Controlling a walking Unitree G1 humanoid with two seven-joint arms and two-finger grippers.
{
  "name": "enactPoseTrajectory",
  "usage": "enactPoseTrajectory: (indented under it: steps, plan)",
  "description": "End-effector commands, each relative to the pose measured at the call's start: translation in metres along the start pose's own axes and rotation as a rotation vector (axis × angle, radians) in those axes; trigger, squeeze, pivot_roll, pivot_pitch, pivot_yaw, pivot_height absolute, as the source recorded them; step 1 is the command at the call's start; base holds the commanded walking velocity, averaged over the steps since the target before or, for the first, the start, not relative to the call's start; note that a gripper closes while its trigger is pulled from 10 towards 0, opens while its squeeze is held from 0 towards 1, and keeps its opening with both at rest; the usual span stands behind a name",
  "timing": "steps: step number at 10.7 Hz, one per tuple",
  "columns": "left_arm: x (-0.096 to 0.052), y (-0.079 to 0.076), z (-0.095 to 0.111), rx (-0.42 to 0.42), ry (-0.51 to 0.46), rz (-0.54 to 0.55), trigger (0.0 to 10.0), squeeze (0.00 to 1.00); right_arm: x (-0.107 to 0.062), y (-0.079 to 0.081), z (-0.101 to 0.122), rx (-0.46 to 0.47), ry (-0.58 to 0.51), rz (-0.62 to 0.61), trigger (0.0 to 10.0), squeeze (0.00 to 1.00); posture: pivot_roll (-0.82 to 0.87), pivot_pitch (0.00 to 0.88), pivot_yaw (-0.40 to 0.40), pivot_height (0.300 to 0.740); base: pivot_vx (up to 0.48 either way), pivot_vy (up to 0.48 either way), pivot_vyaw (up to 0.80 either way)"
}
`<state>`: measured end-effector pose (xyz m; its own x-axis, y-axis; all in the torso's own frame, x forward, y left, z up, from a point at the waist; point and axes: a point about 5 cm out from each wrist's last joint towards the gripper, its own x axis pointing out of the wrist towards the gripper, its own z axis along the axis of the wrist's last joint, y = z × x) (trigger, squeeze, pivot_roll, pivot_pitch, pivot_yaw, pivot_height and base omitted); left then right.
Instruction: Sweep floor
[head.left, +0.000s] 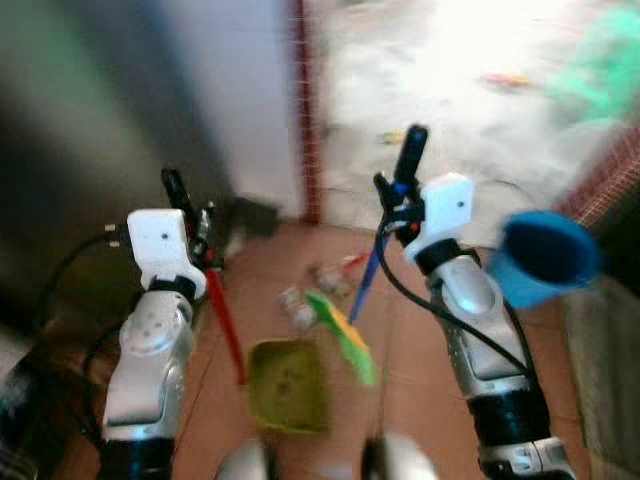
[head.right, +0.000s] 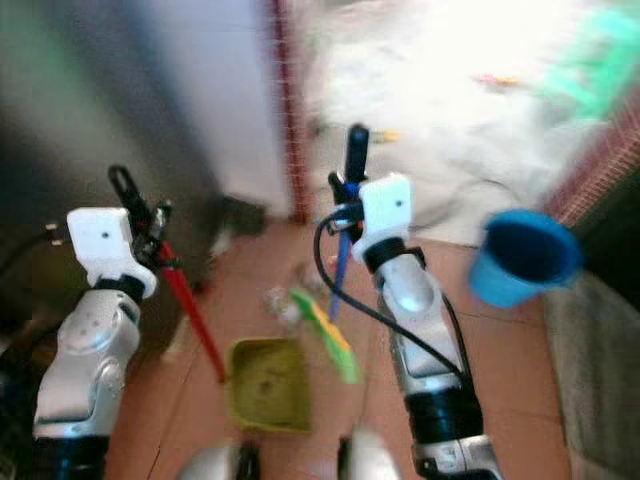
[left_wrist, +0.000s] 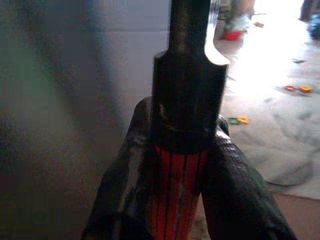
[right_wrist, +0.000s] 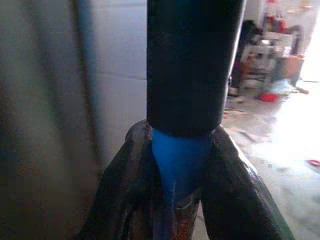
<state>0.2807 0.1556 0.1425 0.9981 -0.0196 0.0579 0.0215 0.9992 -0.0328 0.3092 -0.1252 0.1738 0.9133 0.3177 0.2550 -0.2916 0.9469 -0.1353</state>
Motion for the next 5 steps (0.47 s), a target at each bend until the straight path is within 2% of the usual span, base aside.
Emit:
enactPoseTrajectory:
  steps: [1,5]
  plan:
    - [-0.0003,0.0013,0.0159,-0.001,-0.073,-0.001,10.0,0.00,0.0088,0.0027,0.0290,-0.072,-0.133,0.021,10.0,0.00,-0.06,0.111,0.046,0.740,0.405,0.000,0.00]
    - [0.0023,-0.0009,0.0190,0.027,-0.071,0.012,10.0,0.00,0.0142,-0.0037,0.0366,-0.123,-0.170,0.020,10.0,0.00,-0.06,0.107,0.041,0.740,0.318,0.000,0.00]
